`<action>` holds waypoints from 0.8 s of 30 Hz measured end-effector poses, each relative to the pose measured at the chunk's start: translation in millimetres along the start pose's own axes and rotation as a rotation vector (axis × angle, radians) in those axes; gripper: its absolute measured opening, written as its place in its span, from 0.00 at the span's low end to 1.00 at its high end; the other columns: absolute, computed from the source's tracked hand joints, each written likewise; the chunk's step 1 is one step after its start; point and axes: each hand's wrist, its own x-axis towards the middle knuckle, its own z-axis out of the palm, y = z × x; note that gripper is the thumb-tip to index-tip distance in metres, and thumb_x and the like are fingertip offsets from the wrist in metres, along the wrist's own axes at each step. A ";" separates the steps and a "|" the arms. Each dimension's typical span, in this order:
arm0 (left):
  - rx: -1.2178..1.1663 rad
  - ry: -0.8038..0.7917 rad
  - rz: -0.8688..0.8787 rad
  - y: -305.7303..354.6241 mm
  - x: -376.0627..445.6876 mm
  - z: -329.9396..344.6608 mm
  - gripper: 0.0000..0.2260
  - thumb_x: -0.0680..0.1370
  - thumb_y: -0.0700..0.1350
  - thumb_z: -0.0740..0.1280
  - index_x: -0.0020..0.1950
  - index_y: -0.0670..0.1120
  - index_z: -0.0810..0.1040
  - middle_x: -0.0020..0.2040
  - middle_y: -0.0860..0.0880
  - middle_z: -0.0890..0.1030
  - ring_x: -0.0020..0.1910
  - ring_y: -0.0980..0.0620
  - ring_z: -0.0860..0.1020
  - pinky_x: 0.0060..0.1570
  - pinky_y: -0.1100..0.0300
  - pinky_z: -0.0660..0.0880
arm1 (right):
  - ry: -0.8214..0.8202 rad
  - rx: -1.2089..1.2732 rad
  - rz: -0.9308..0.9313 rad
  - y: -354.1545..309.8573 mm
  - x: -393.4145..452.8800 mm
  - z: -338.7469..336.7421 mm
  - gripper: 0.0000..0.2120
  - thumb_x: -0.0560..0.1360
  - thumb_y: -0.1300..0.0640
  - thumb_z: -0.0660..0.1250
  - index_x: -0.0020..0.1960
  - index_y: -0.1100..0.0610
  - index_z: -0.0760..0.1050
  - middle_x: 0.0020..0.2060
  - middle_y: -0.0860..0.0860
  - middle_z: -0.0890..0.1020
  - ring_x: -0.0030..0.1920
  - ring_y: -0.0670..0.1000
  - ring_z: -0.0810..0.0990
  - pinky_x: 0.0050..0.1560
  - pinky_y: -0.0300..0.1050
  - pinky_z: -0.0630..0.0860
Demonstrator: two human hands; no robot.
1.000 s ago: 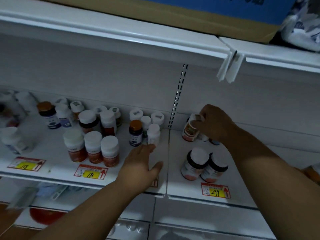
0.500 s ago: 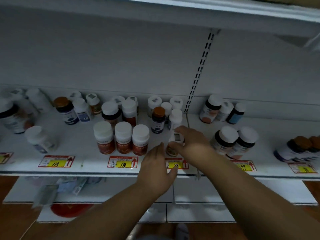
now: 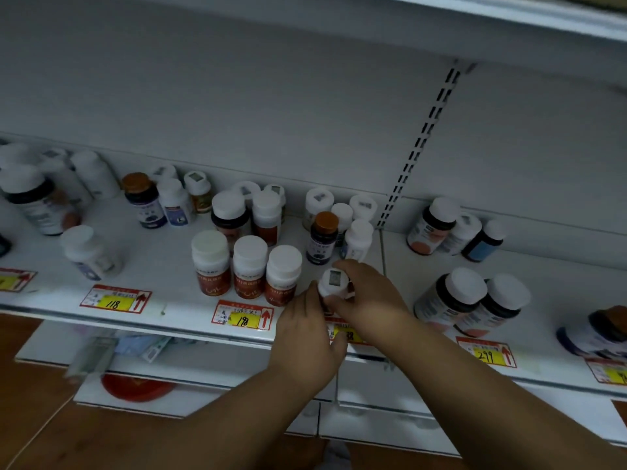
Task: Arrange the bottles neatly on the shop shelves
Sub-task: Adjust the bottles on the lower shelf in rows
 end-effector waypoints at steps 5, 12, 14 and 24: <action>-0.054 -0.017 -0.027 2.8 -1.4 -3.9 0.36 0.69 0.55 0.66 0.74 0.43 0.62 0.66 0.46 0.73 0.64 0.46 0.72 0.64 0.52 0.71 | 0.059 0.119 -0.013 1.2 -3.8 -14.4 0.09 0.79 0.47 0.61 0.58 0.48 0.71 0.52 0.48 0.74 0.52 0.48 0.74 0.47 0.39 0.66; -0.048 0.049 0.023 13.3 -11.4 -31.1 0.35 0.74 0.52 0.68 0.76 0.44 0.57 0.70 0.47 0.68 0.70 0.50 0.65 0.68 0.62 0.59 | 0.185 -0.194 0.036 22.3 54.0 -42.6 0.20 0.80 0.49 0.58 0.70 0.54 0.65 0.62 0.59 0.70 0.61 0.59 0.72 0.56 0.46 0.68; -0.041 0.056 0.049 18.5 -11.8 -38.0 0.35 0.75 0.52 0.68 0.76 0.44 0.57 0.70 0.47 0.68 0.69 0.50 0.65 0.67 0.63 0.59 | 0.147 -0.227 0.024 23.7 64.4 -36.9 0.21 0.78 0.48 0.62 0.68 0.55 0.65 0.59 0.60 0.72 0.58 0.61 0.74 0.52 0.49 0.71; -0.046 0.044 0.170 15.5 -17.0 -48.5 0.30 0.76 0.54 0.65 0.75 0.49 0.59 0.69 0.51 0.68 0.68 0.52 0.66 0.68 0.61 0.63 | 0.153 -0.231 -0.031 31.9 60.7 -32.3 0.20 0.79 0.55 0.61 0.70 0.53 0.64 0.58 0.60 0.73 0.56 0.62 0.74 0.50 0.46 0.69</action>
